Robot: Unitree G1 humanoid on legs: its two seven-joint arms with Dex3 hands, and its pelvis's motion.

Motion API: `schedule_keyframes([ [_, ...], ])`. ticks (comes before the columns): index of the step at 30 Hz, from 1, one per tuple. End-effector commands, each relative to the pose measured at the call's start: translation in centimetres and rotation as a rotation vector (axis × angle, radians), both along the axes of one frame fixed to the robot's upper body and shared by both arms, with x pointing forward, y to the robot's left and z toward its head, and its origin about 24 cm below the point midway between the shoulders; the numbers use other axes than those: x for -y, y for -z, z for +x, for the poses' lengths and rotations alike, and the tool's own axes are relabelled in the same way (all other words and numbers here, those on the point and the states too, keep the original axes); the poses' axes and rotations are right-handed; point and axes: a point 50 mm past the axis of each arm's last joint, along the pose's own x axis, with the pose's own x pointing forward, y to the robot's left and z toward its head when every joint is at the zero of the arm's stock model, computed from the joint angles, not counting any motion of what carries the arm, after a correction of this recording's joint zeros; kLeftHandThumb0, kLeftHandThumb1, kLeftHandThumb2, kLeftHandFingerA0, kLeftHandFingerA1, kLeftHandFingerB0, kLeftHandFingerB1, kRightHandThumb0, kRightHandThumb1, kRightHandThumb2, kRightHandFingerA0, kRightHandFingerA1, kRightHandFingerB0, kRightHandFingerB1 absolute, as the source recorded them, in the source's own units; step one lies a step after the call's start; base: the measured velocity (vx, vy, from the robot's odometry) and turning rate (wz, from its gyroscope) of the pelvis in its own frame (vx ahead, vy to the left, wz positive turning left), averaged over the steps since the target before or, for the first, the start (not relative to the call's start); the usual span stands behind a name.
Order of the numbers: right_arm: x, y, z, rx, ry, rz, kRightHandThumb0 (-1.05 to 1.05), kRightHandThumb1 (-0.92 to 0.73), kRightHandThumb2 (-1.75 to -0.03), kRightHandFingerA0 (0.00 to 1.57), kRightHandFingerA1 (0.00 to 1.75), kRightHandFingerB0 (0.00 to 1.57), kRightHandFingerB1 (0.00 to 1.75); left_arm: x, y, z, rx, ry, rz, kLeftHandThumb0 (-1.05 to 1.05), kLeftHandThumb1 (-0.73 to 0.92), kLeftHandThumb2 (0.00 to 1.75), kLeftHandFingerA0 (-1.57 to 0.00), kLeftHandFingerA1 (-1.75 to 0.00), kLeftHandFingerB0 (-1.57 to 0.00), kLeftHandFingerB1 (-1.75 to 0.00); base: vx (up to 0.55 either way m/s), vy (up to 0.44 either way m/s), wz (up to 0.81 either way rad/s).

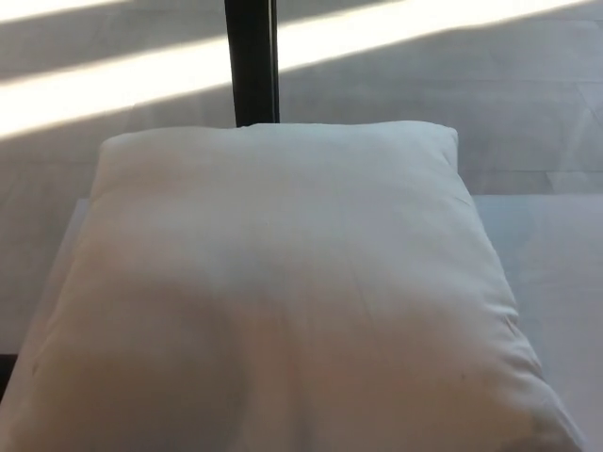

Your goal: A hammer is kept on the right hand side and a pillow is kept on the left hand side on the desk infront of the robot and the robot uses its right hand to pick up the hammer and makes a downward swinging motion to hit the pillow

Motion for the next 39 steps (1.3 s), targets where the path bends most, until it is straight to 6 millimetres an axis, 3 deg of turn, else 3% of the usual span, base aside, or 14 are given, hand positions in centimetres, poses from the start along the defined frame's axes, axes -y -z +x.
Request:
schedule_keyframes([
  [1, 4.0, 4.7, -1.7, -0.041, -0.011, -0.342, -0.17, -0.66, -0.9, 1.2, 1.65, 0.8, 1.21, -0.6, -0.6, -0.3, -0.027, 0.006, 0.024, -0.61, 0.76, 0.63, -0.73, -0.57, -0.53, -0.51, 0.0, 0.0, 0.0],
  [3, 3.9, 4.5, -1.6, -0.033, -0.016, -0.347, -0.17, -0.66, -0.9, 1.2, 1.65, 0.8, 1.21, -0.6, -0.6, -0.2, -0.021, 0.004, 0.024, -0.61, 0.76, 0.63, -0.73, -0.57, -0.53, -0.51, 0.0, 0.0, 0.0],
  [4, 4.2, 6.8, -2.2, -0.083, -0.05, -0.48, -0.21, -0.67, -0.85, 0.96, 1.75, 0.67, 1.56, -0.6, -0.6, -0.1, -0.031, 0.01, 0.031, -0.6, 0.76, 0.63, -0.72, -0.57, -0.54, -0.51, 0.0, 0.0, 0.0],
  [5, 4.2, 7.5, -2.4, -0.103, -0.063, -0.539, -0.21, -0.67, -0.82, 0.97, 1.75, 0.7, 1.58, -0.6, -0.6, -0.2, -0.032, 0.005, 0.036, -0.61, 0.76, 0.63, -0.75, -0.59, -0.56, -0.52, 0.0, 0.0, 0.0],
  [7, 4.1, 8.8, -2.7, -0.151, -0.093, -0.704, -0.25, -0.63, -0.81, 0.96, 1.71, 0.73, 1.33, -0.6, -0.5, -0.3, -0.027, -0.001, 0.029, -0.61, 0.76, 0.63, -0.77, -0.61, -0.61, -0.56, 0.0, 0.0, 0.0],
  [11, 4.0, 10.0, -3.2, -0.205, -0.111, -0.85, -0.32, -0.6, -0.83, 0.93, 1.53, 0.74, 1.28, -0.6, -0.5, -0.4, -0.027, 0.002, 0.027, -0.62, 0.76, 0.62, -0.75, -0.58, -0.57, -0.53, 0.0, 0.0, 0.0],
  [12, 4.0, 10.8, -3.4, -0.232, -0.139, -0.95, -0.36, -0.77, -0.74, 0.85, 1.52, 0.74, 1.18, -0.6, -0.5, -0.4, -0.03, 0.004, 0.028, -0.62, 0.76, 0.63, -0.75, -0.58, -0.58, -0.52, 0.0, 0.0, 0.0],
  [15, 4.0, 11.6, -3.7, -0.245, -0.18, -1.081, -0.29, -0.82, -0.69, 0.84, 1.71, 0.63, 1.38, -0.7, -0.5, -0.6, -0.017, -0.011, 0.018, -0.62, 0.75, 0.63, -0.71, -0.58, -0.57, -0.53, 0.0, 0.0, 0.0],
  [18, 4.2, 11.9, -4.2, -0.241, -0.242, -1.355, -0.25, -0.69, -0.76, 0.91, 1.45, 0.79, 1.09, -0.6, -0.6, -0.6, -0.01, -0.003, 0.019, -0.62, 0.75, 0.62, -0.73, -0.6, -0.57, -0.55, 0.0, 0.0, 0.0],
  [31, 3.4, 14.2, -5.1, -0.218, -0.444, -1.738, -0.27, -0.65, -0.76, 0.88, 1.66, 0.7, 1.42, -0.8, -0.6, -1.1, -0.02, -0.02, 0.015, -0.65, 0.74, 0.62, -0.7, -0.59, -0.55, -0.53, 0.0, 0.0, 0.0],
  [35, 2.7, 15.0, -5.7, -0.138, -0.508, -1.781, -0.23, -0.61, -0.76, 0.84, 1.72, 0.73, 1.16, -0.8, -0.7, -1.1, -0.047, 0.006, 0.036, -0.62, 0.77, 0.63, -0.72, -0.59, -0.6, -0.55, 0.0, 0.0, 0.0],
  [36, 2.4, 15.6, -5.8, -0.127, -0.529, -1.74, -0.25, -0.67, -0.7, 0.87, 1.6, 0.74, 0.75, -0.8, -0.7, -1.1, -0.039, 0.005, 0.034, -0.63, 0.76, 0.63, -0.72, -0.6, -0.62, -0.57, 0.0, 0.0, 0.0],
  [38, 2.3, 15.7, -5.8, -0.134, -0.549, -1.727, -0.26, -0.71, -0.7, 0.81, 1.53, 0.69, 0.72, -0.8, -0.7, -1.1, -0.035, 0.008, 0.033, -0.63, 0.77, 0.63, -0.72, -0.59, -0.58, -0.55, 0.0, 0.0, 0.0],
  [39, 2.1, 16.1, -5.9, -0.141, -0.608, -1.71, -0.33, -0.71, -0.61, 0.72, 1.23, 0.54, 0.5, -0.8, -0.6, -1.1, -0.038, 0.004, 0.033, -0.63, 0.76, 0.63, -0.7, -0.58, -0.58, -0.54, 0.0, 0.0, 0.0],
])
